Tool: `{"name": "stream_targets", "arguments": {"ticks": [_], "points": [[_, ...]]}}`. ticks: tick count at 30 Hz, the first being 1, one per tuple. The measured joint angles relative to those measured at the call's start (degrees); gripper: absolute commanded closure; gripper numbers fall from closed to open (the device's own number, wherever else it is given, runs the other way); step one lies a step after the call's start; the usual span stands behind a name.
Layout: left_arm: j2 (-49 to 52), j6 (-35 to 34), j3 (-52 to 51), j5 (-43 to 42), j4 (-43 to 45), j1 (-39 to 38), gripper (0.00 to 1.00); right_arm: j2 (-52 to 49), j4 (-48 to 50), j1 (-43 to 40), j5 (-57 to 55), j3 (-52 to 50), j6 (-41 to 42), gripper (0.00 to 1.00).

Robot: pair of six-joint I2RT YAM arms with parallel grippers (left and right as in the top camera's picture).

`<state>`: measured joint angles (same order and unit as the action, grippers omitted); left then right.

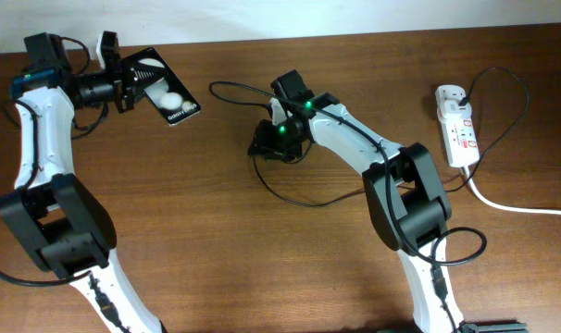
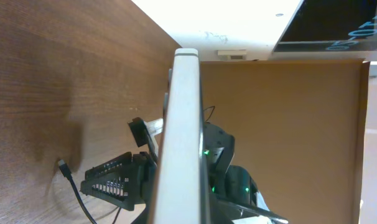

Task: Plug charger to phone and switch on socket
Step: 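Lower the right gripper toward the cable's USB-C end on the table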

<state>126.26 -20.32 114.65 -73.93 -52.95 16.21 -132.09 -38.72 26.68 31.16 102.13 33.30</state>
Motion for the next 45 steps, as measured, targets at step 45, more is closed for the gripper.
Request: {"name": "stream_targets", "arguments": {"ticks": [45], "points": [[0.0, 0.0, 0.0, 0.0, 0.0, 0.0, 1.0, -3.2, 6.2, 0.6, 2.4, 0.0, 4.4, 0.93]]}}
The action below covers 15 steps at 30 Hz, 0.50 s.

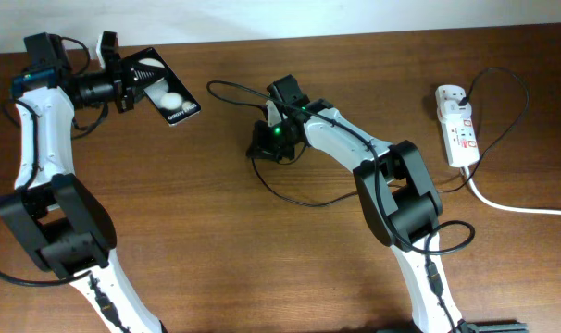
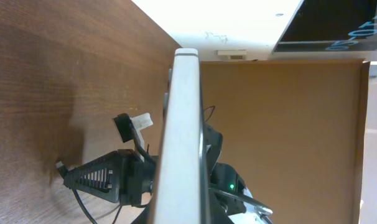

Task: Plug charger to phone and switch on socket
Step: 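Lower the right gripper toward the cable's USB-C end on the table, then grasp the USB-C plug with the right gripper and lift it upright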

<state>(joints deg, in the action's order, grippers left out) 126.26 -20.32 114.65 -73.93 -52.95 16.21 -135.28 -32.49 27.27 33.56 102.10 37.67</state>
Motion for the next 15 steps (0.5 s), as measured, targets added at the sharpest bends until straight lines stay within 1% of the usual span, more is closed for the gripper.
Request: {"name": "stream_targets", "arguments": {"ticks": [1, 6, 11, 15], "points": [[0.0, 0.0, 0.0, 0.0, 0.0, 0.0, 1.0, 0.0, 0.0, 0.0, 0.0, 0.0, 0.0, 0.96], [0.0, 0.0, 0.0, 0.0, 0.0, 0.0, 1.0, 0.0, 0.0, 0.0, 0.0, 0.0, -0.5, 0.96], [0.0, 0.0, 0.0, 0.0, 0.0, 0.0, 1.0, 0.0, -0.7, -0.4, 2.4, 0.0, -5.8, 0.96], [0.0, 0.7, 0.0, 0.0, 0.0, 0.0, 1.0, 1.7, -4.6, -1.8, 5.9, -0.1, -12.5, 0.96]]}}
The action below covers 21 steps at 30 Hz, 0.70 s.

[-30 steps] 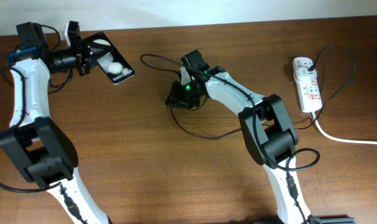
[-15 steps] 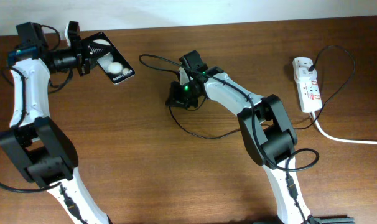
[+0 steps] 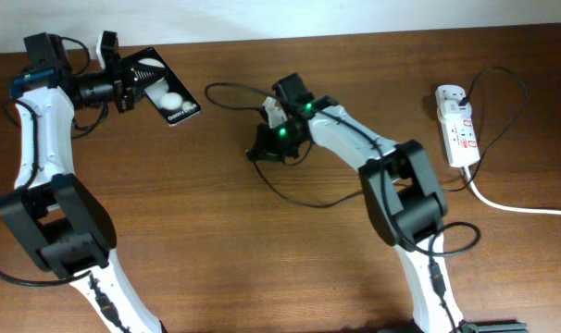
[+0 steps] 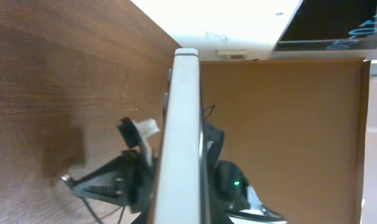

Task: Plug charger to phone and switch on socket
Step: 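Grasp the USB-C plug with the right gripper and lift it upright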

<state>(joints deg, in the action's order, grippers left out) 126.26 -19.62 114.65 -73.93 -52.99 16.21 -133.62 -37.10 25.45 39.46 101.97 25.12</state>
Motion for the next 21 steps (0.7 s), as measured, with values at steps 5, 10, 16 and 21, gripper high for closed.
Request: {"name": "stream_targets", "arguments": {"ticks": [5, 10, 16, 21], "points": [[0.0, 1.2, 0.0, 0.0, -0.9, -0.1, 1.0, 8.3, -5.6, -3.4, 2.8, -0.2, -6.3, 0.96], [0.0, 2.8, 0.0, 0.0, -2.3, -0.9, 1.0, 19.7, -12.3, -7.3, 4.1, -0.2, -11.8, 0.96], [0.0, 4.5, 0.0, 0.0, -4.2, -3.7, 1.0, 27.1, -21.2, -11.8, 4.4, -0.2, -17.0, 0.96], [0.0, 6.1, 0.0, 0.0, -4.6, -6.2, 1.0, 31.5, -23.6, -16.1, 4.7, -0.8, -19.6, 0.96]]}}
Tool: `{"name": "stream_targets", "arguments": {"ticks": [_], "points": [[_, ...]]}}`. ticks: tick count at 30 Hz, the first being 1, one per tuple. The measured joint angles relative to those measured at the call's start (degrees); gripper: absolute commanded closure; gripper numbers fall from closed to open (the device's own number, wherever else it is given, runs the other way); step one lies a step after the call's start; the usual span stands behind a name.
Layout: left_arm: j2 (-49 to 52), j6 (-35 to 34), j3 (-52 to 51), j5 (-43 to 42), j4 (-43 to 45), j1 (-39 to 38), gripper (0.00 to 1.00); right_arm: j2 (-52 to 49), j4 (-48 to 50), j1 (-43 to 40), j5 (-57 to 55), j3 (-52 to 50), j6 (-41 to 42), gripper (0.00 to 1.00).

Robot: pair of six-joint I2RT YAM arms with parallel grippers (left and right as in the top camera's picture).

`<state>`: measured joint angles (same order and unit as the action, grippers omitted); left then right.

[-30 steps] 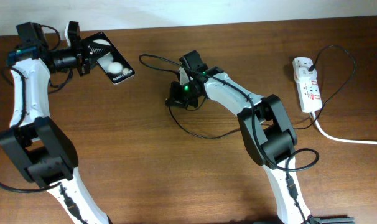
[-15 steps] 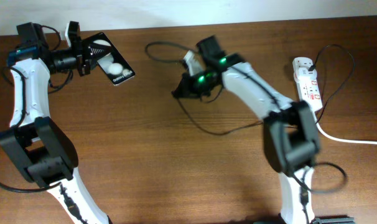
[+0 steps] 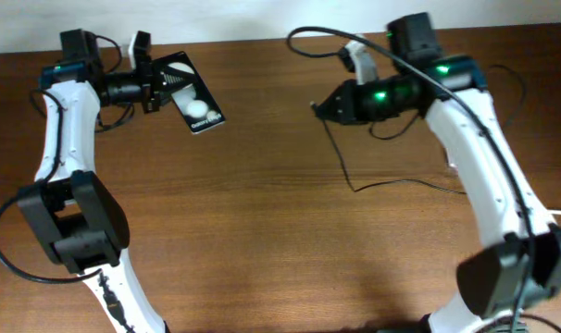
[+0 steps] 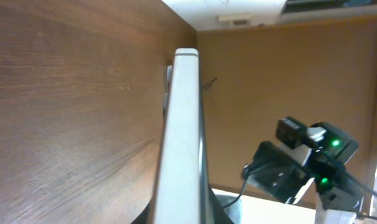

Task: Plug charger to phone and switch on socket
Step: 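Grasp the USB-C plug with the right gripper and lift it upright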

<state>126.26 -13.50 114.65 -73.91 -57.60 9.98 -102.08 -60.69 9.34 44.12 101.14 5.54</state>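
The black-faced phone (image 3: 195, 104) is held off the table at the back left, my left gripper (image 3: 156, 92) shut on its near end. The left wrist view shows its white edge (image 4: 183, 124) end-on. My right gripper (image 3: 319, 109) is raised at the back centre, tip pointing left toward the phone and about a hand's width from it. It is shut on the end of the black charger cable (image 3: 341, 157), which hangs to the table. The same gripper (image 4: 263, 174) shows beyond the phone. The socket strip is hidden behind the right arm.
The brown table (image 3: 262, 259) spreads in front of both arms. Slack charger cable runs along the table under the right arm (image 3: 466, 120), and another loop arcs over its wrist at the back. The table's back edge meets a white wall.
My right gripper was low on the table at the cable's end; now it is lifted, farther right, with the cable hanging from it. The phone and left gripper sit a little farther right.
The left gripper kept the phone raised at the back left throughout. The right gripper stayed down at the cable's loose end on the table through three moments, shifting slightly. Now it holds that end up in the air, facing the phone.
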Motion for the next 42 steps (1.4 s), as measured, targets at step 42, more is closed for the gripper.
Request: {"name": "stream_targets", "arguments": {"ticks": [42], "points": [[0.0, 0.7, 0.0, 1.2, 0.1, -5.0, 1.0, 18.5, 27.9, -0.5, 11.1, -35.2, 16.2, 0.96]]}}
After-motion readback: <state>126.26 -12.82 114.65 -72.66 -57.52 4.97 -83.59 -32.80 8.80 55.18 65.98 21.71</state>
